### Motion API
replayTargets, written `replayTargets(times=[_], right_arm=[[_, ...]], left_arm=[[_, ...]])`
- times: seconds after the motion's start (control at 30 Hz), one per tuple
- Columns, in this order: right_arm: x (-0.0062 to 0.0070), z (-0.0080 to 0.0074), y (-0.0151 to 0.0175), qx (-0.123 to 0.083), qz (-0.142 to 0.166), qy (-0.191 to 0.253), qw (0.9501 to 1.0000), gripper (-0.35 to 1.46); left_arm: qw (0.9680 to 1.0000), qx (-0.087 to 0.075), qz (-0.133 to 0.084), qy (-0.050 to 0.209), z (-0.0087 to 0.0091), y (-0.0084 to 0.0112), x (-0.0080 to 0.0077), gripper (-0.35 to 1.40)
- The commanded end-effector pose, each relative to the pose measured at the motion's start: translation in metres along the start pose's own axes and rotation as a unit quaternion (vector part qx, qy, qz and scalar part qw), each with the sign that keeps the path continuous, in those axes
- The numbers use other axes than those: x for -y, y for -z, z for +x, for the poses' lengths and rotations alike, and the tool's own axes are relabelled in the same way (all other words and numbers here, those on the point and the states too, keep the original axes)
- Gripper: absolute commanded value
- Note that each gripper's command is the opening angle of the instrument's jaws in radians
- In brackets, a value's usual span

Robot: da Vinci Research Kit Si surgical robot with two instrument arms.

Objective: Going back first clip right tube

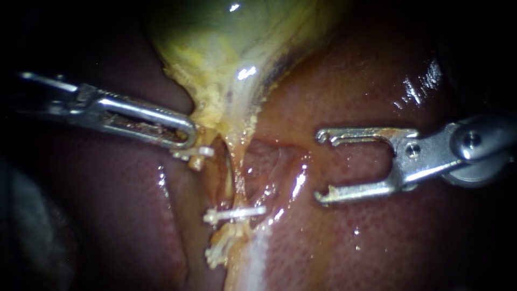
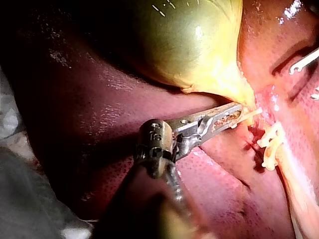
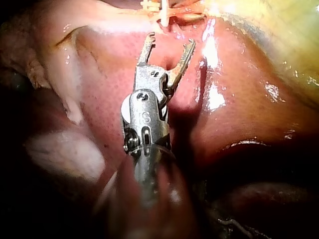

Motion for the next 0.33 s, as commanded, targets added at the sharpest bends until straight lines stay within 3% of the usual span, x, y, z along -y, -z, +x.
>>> replayTargets(times=[0.03,0.33], right_arm=[[0.0000,0.0000,0.0000,0.000,0.000,0.001,1.0000,0.49],[0.0000,0.0000,0.0002,0.000,0.000,0.001,1.0000,0.49]], left_arm=[[1.0000,0.001,0.001,-0.001,-0.0001,-0.0002,0.0001,-0.35],[1.0000,0.005,-0.002,-0.001,0.0001,0.0000,0.0004,-0.35]])
